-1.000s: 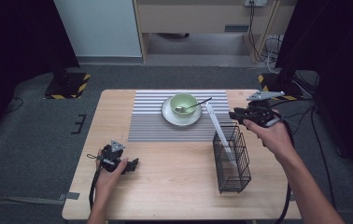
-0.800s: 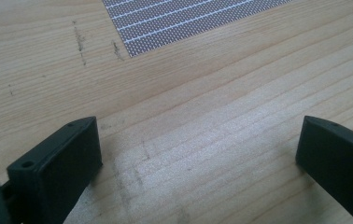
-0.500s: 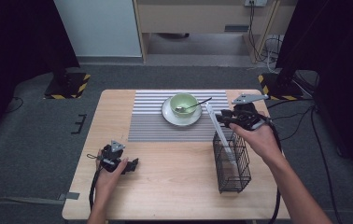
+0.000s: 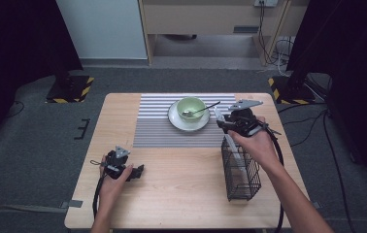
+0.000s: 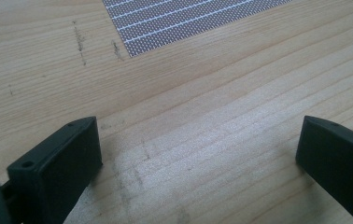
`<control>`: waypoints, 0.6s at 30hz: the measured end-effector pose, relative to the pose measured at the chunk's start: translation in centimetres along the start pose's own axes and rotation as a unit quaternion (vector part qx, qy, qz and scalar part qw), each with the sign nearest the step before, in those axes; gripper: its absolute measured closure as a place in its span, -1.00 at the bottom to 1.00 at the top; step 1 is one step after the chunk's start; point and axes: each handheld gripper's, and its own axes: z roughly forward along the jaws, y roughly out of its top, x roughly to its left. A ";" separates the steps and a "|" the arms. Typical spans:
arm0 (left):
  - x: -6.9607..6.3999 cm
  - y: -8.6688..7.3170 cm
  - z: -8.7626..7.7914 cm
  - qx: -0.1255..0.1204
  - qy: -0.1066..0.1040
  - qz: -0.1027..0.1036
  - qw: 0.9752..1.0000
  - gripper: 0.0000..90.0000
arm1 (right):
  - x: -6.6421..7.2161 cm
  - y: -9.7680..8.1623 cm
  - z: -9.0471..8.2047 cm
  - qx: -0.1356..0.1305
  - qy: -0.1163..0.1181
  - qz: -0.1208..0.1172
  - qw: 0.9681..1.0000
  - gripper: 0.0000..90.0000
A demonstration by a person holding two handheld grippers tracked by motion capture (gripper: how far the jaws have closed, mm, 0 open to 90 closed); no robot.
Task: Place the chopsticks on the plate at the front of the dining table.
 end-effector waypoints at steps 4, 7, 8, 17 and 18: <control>0.0 0.0 0.0 0.000 0.000 0.000 1.000 -1.00 | 0.1 -0.1 0.3 -0.003 -0.007 0.001 1.000 0.42; 0.0 0.0 0.0 0.000 0.000 0.000 1.000 -1.00 | 0.2 -0.3 0.7 -0.006 -0.009 0.000 1.000 0.50; 0.0 0.0 0.0 0.000 0.000 0.000 1.000 -1.00 | 0.2 -0.3 0.7 -0.006 -0.009 0.000 1.000 0.50; 0.0 0.0 0.0 0.000 0.000 0.000 1.000 -1.00 | -0.3 -0.6 0.3 -0.020 0.003 0.011 1.000 0.70; 0.0 0.0 0.0 0.000 0.000 0.000 1.000 -1.00 | -0.3 -0.6 0.3 -0.020 0.003 0.011 1.000 0.70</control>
